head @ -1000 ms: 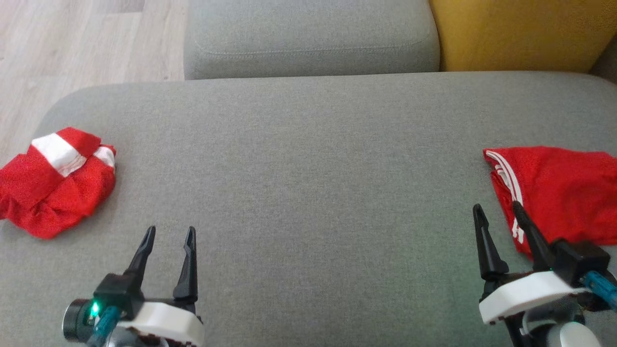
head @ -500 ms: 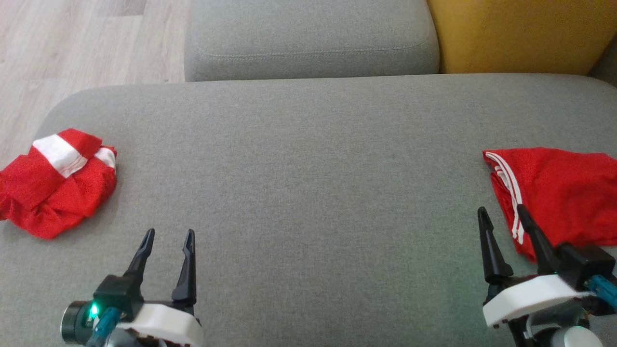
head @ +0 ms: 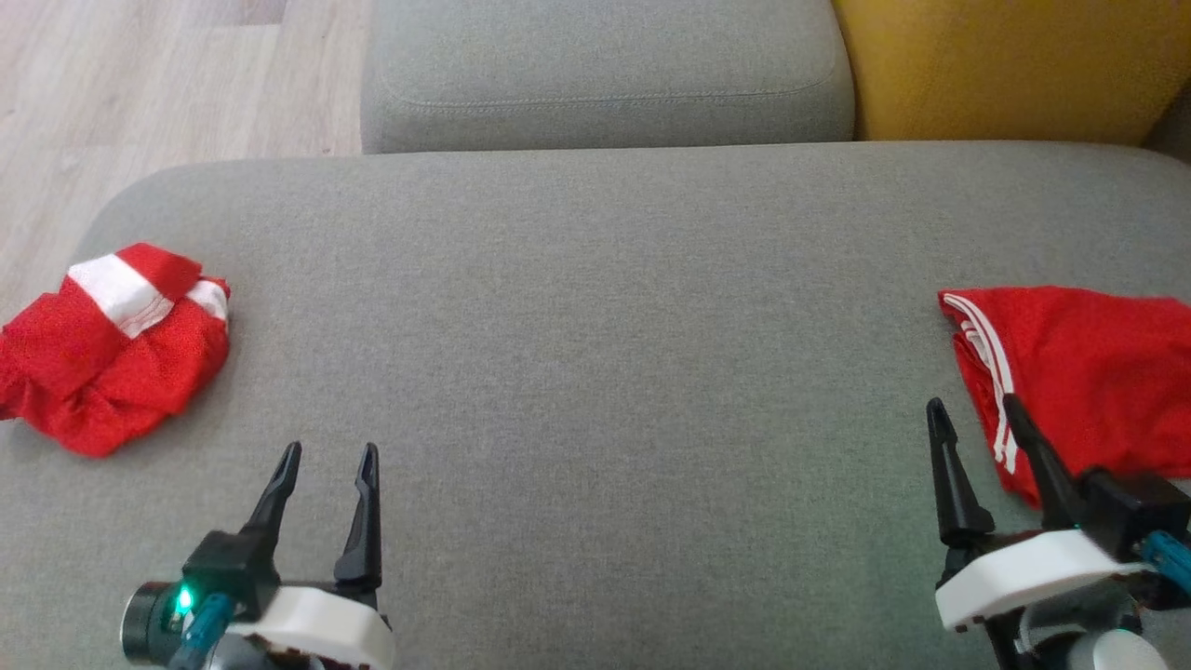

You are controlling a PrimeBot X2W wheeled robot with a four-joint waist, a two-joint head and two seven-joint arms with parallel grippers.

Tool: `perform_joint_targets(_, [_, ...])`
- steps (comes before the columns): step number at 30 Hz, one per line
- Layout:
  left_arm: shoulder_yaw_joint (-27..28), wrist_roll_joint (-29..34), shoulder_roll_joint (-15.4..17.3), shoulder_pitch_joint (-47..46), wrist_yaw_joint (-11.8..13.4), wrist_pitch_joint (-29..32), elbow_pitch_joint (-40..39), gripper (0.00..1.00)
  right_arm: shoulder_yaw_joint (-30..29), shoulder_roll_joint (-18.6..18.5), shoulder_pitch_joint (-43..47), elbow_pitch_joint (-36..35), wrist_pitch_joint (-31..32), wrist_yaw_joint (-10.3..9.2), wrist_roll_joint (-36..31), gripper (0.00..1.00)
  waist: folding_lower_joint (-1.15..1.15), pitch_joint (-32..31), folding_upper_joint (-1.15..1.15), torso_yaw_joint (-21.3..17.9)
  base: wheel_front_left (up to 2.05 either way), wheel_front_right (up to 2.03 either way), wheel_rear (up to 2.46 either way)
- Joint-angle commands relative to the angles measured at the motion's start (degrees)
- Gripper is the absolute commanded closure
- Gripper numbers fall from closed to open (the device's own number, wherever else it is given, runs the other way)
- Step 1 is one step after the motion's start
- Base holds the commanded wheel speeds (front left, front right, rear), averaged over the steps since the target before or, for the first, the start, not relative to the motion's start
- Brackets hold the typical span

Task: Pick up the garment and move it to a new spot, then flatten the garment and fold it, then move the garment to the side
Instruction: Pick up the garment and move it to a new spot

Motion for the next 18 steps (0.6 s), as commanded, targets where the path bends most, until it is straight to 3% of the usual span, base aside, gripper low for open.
perform_joint_targets(1, [1.7, -0.2, 1.1, -3.0, 0.1, -0.3, -1.9, 0.00, 1.0, -0.2, -1.1, -2.0, 0.0, 0.39, 0.0, 0.00, 0.00, 0.1, 0.00, 0.1, 0.00, 0.00, 0.00])
perform_joint_targets(6, [1.4, -0.4, 0.9, -3.8, 0.1, -0.4, -1.7, 0.00, 0.8, -0.2, -0.8, -2.2, 0.1, 0.39, 0.2, 0.00, 0.00, 0.3, 0.00, 1.6, 0.00, 0.00, 0.00])
perform_joint_targets(18, [0.5, -0.5, -1.5, -7.8, -0.8, -1.8, -0.1, 0.00, 2.5, -0.2, 0.4, -4.5, 0.3, 0.39, 0.8, 0.00, 0.00, 0.2, 0.00, 14.3, 0.00, 0.00, 0.00])
